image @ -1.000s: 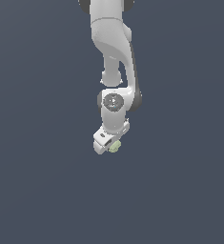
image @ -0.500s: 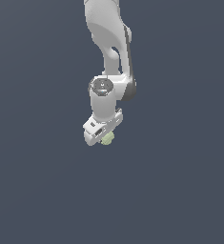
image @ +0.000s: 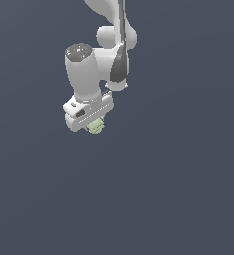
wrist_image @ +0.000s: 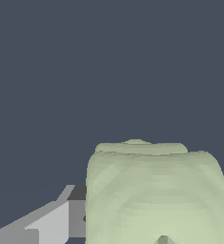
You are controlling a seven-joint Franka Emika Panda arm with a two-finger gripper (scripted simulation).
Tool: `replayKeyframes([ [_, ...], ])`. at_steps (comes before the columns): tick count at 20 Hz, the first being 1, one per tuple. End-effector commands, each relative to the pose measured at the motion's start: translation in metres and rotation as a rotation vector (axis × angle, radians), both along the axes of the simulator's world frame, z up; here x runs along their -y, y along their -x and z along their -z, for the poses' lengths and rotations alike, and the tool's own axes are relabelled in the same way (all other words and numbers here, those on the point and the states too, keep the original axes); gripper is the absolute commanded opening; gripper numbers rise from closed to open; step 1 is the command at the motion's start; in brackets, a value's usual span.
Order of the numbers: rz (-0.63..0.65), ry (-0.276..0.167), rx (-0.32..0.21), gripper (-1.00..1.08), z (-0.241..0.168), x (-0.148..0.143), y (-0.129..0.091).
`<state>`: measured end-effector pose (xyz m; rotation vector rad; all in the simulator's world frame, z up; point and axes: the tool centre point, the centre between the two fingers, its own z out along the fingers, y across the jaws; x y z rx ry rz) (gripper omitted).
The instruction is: Pick up the object and move it to a goal position.
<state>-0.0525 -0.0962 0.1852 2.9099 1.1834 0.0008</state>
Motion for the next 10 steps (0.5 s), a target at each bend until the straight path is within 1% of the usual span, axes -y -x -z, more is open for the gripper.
replayKeyframes([
  [1, -0.001, -0.002, 0.0, -1.0, -0.025, 0.018, 0.01],
  [10, -0.001, -0.003, 0.001, -1.0, -0.111, 0.081, 0.039],
])
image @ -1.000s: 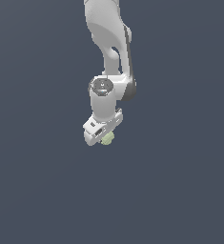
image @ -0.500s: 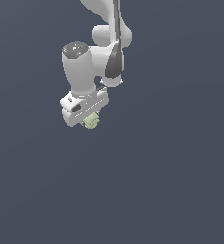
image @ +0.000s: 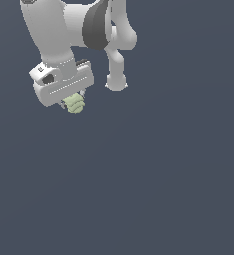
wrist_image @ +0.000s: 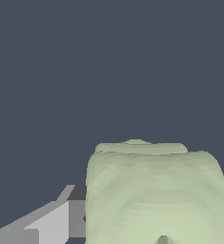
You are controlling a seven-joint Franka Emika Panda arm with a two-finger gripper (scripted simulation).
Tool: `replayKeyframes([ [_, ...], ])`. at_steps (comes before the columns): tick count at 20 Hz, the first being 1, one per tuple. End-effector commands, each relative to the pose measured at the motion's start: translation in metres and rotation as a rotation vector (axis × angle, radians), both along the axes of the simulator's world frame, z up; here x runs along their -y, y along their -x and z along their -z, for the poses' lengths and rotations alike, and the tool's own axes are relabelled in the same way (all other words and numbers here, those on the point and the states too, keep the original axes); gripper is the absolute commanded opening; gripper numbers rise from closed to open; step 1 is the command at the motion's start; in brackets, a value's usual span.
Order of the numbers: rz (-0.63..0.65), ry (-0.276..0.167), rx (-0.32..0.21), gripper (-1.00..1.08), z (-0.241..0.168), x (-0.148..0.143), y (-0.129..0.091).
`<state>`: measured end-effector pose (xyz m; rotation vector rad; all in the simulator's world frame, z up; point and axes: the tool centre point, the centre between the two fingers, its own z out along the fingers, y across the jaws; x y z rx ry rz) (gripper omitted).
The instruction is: Pick up the object and move it to a goal position.
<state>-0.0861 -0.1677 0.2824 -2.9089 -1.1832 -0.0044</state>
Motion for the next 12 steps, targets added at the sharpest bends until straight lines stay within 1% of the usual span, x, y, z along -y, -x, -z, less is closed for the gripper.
replayKeyframes([
  [1, -0.001, -0.001, -0.001, -1.0, -0.022, 0.016, 0.008],
  [7, -0.001, 0.0, -0.001, -1.0, -0.061, 0.046, 0.02],
  [12, 0.0, 0.001, -0.002, -1.0, -0.079, 0.06, 0.024],
])
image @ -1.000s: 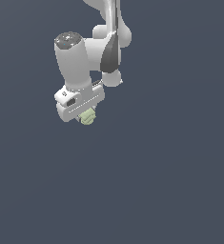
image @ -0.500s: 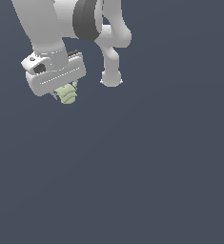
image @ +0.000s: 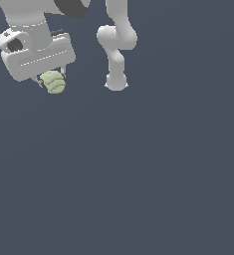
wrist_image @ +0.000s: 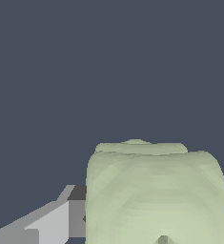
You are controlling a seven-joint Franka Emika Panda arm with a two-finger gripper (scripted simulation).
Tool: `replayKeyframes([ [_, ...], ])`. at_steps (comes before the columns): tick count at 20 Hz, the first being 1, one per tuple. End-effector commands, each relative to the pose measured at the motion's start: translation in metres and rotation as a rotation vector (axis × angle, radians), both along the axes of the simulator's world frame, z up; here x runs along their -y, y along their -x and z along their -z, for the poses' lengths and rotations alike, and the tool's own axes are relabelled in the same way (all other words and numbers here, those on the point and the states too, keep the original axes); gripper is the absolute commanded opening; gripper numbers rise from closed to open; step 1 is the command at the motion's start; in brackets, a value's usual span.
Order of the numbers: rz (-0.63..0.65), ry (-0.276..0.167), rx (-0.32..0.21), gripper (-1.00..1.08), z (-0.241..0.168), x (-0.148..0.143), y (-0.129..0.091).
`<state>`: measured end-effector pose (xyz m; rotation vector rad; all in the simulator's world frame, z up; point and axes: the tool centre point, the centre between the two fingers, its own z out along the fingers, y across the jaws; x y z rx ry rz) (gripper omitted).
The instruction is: Pick up the object and move it to a goal position.
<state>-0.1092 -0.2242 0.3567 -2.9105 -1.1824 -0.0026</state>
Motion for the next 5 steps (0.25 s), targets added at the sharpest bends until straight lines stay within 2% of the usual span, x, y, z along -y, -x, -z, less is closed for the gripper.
replayKeyframes([
  [1, -0.001, 0.0, -0.001, -1.0, -0.0066, 0.0052, 0.0017],
  [5, -0.001, 0.0, -0.001, -1.0, -0.0095, 0.0078, 0.0016],
])
